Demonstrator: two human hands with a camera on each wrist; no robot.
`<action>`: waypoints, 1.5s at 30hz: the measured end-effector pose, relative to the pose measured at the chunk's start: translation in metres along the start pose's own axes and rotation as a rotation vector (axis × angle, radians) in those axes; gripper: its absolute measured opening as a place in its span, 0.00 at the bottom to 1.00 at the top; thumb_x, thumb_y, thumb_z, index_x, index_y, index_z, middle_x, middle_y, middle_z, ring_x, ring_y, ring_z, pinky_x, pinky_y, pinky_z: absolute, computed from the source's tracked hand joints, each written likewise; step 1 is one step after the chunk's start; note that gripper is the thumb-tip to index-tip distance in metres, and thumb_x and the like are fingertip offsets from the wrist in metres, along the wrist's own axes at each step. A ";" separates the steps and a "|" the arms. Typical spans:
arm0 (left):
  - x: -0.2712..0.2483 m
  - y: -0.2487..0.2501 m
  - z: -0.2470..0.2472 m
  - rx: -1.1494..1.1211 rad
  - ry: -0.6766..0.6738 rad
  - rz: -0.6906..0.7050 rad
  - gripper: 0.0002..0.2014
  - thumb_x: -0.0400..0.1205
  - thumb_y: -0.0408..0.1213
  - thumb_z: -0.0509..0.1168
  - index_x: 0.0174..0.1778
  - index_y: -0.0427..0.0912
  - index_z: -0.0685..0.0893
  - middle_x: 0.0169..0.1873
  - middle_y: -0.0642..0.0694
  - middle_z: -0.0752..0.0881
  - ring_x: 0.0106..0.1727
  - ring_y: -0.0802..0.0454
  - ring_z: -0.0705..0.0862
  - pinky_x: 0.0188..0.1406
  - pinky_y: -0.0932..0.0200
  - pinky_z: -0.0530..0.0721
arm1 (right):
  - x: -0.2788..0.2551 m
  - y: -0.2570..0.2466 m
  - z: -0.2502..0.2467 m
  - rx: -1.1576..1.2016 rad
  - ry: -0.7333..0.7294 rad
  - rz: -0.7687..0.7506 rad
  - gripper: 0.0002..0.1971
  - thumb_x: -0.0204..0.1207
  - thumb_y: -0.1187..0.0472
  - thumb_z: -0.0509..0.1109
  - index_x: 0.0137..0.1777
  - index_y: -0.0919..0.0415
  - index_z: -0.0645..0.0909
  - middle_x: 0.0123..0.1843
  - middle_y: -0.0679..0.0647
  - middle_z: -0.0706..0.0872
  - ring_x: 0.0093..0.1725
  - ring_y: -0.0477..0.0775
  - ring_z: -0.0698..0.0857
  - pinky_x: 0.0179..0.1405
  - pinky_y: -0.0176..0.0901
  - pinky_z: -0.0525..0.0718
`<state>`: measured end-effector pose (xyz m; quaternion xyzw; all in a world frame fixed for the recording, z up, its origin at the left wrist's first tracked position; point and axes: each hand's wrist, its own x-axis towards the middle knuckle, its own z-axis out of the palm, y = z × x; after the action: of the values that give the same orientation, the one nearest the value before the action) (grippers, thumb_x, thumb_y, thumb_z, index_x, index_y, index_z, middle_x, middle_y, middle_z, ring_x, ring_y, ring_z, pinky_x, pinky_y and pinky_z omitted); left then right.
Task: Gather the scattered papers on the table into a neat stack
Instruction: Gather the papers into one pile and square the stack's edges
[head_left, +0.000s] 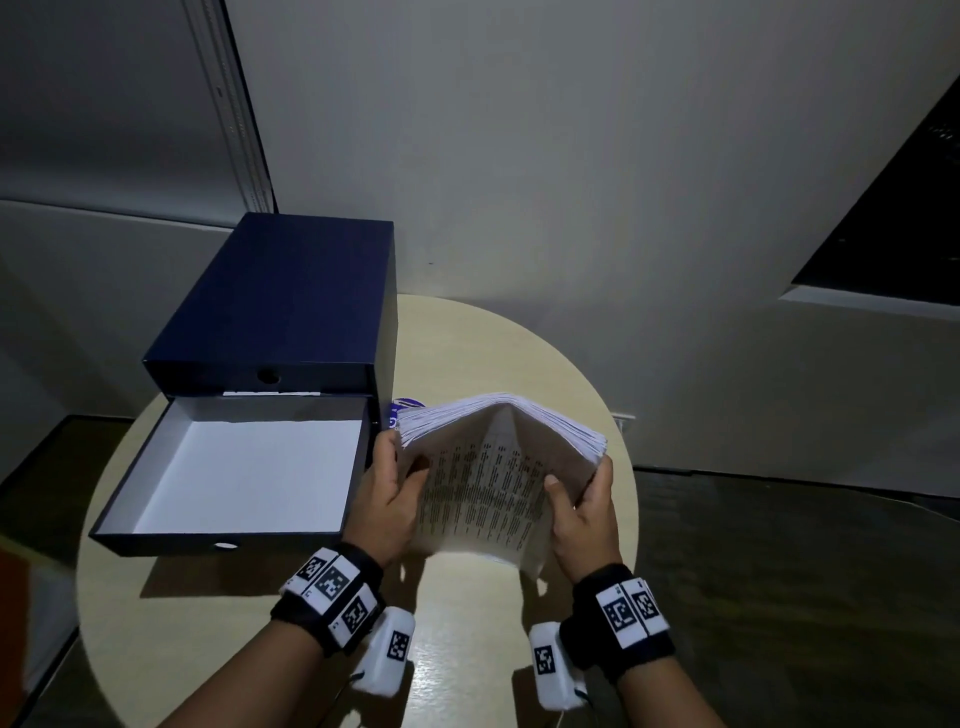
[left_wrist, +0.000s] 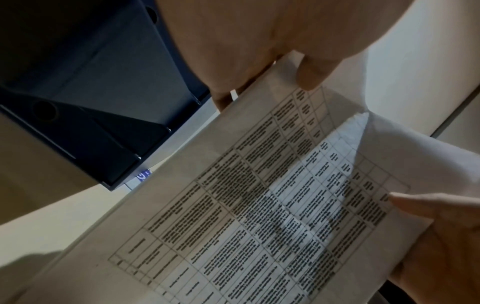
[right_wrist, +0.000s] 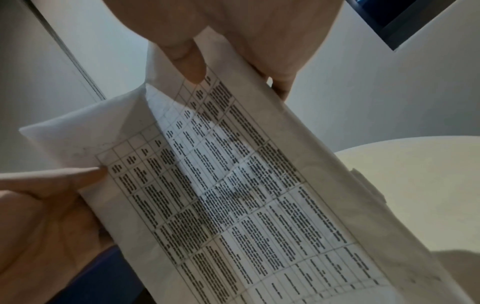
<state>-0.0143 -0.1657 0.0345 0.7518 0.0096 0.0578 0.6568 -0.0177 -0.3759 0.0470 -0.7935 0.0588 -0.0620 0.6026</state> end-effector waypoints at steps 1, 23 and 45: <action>0.001 0.000 0.001 -0.003 -0.002 0.001 0.22 0.82 0.33 0.59 0.62 0.69 0.70 0.59 0.72 0.84 0.63 0.71 0.81 0.60 0.68 0.80 | 0.000 -0.002 0.000 -0.005 -0.001 0.010 0.23 0.82 0.67 0.65 0.59 0.32 0.66 0.56 0.35 0.81 0.52 0.28 0.82 0.56 0.42 0.81; 0.014 -0.006 -0.004 -0.111 0.033 0.001 0.25 0.75 0.25 0.64 0.70 0.40 0.77 0.59 0.53 0.89 0.62 0.56 0.87 0.64 0.63 0.82 | -0.021 -0.095 0.046 -0.859 -0.148 -0.760 0.42 0.78 0.43 0.62 0.86 0.65 0.55 0.88 0.60 0.51 0.88 0.62 0.48 0.84 0.68 0.51; 0.015 -0.004 -0.003 -0.122 0.030 -0.046 0.24 0.81 0.14 0.59 0.67 0.44 0.77 0.49 0.70 0.90 0.55 0.72 0.85 0.56 0.73 0.81 | 0.021 -0.037 -0.039 -0.603 0.046 -0.180 0.34 0.74 0.61 0.74 0.78 0.45 0.64 0.77 0.43 0.73 0.78 0.46 0.70 0.85 0.58 0.53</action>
<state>0.0002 -0.1608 0.0317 0.7090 0.0333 0.0544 0.7024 -0.0025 -0.4066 0.0936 -0.9368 0.0178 -0.1127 0.3307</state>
